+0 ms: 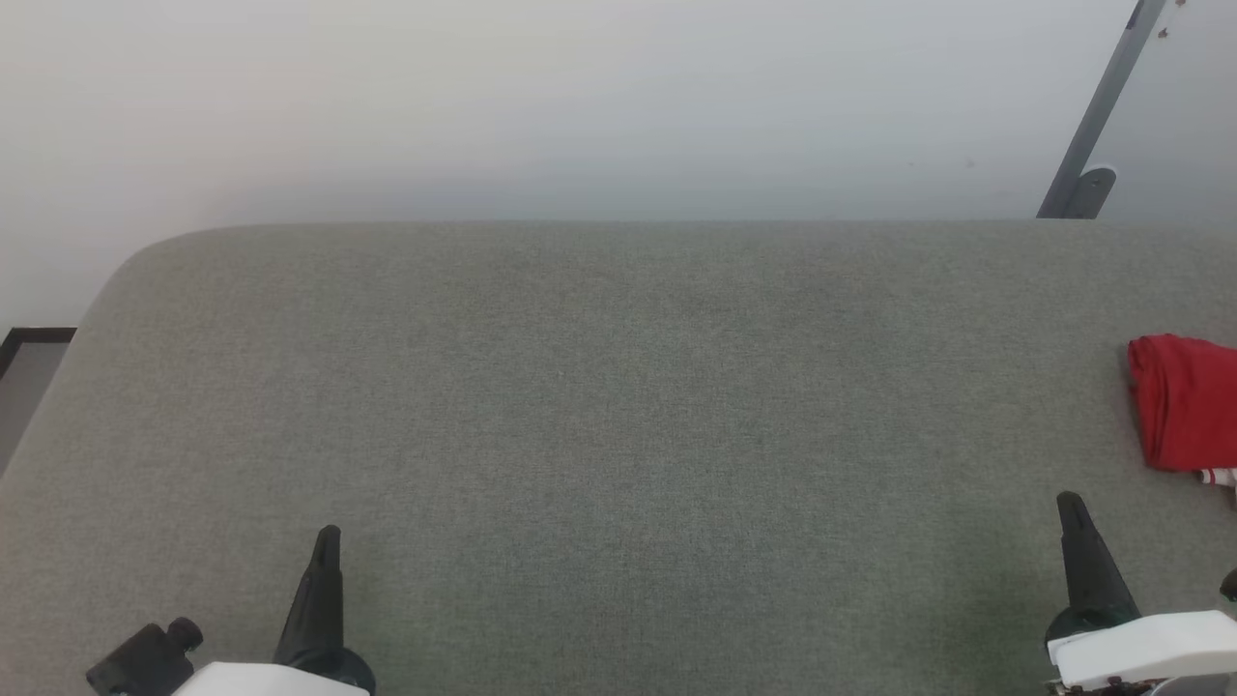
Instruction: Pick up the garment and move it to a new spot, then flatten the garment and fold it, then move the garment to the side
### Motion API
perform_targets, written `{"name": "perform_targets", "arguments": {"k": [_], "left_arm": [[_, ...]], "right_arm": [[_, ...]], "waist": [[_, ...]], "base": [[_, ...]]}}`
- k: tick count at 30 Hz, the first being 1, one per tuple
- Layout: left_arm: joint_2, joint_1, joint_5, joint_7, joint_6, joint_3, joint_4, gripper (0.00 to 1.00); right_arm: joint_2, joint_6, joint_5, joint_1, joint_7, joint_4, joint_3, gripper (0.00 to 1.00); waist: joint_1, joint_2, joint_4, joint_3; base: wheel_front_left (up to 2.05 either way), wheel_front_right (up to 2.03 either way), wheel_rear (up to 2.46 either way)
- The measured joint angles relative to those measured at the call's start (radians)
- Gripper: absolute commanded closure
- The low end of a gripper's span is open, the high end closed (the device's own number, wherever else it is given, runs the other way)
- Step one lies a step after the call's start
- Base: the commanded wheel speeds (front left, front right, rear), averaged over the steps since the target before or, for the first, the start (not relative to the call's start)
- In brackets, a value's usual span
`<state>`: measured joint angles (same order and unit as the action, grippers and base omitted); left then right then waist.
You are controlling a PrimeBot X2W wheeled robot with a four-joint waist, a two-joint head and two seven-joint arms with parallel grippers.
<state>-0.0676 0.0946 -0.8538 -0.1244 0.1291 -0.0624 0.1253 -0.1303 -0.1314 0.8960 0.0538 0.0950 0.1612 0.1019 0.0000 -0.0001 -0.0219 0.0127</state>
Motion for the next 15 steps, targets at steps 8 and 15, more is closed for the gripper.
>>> {"name": "perform_targets", "arguments": {"k": [8, 15], "left_arm": [[-0.002, -0.021, -0.097, 0.025, 0.0, 0.0, 0.014, 1.0], [-0.004, -0.043, -0.179, 0.044, 0.0, 0.0, 0.027, 1.0]], "right_arm": [[0.008, 0.0, 0.089, -0.019, -0.025, 0.008, 0.001, 1.0], [0.017, 0.0, 0.162, -0.035, -0.044, 0.017, 0.002, 1.0]], "waist": [[0.0001, 0.0, 0.002, -0.001], [0.0001, 0.0, 0.004, -0.003]], "base": [[0.0, 0.0, 0.0], [0.0, 0.0, 0.0]]}}
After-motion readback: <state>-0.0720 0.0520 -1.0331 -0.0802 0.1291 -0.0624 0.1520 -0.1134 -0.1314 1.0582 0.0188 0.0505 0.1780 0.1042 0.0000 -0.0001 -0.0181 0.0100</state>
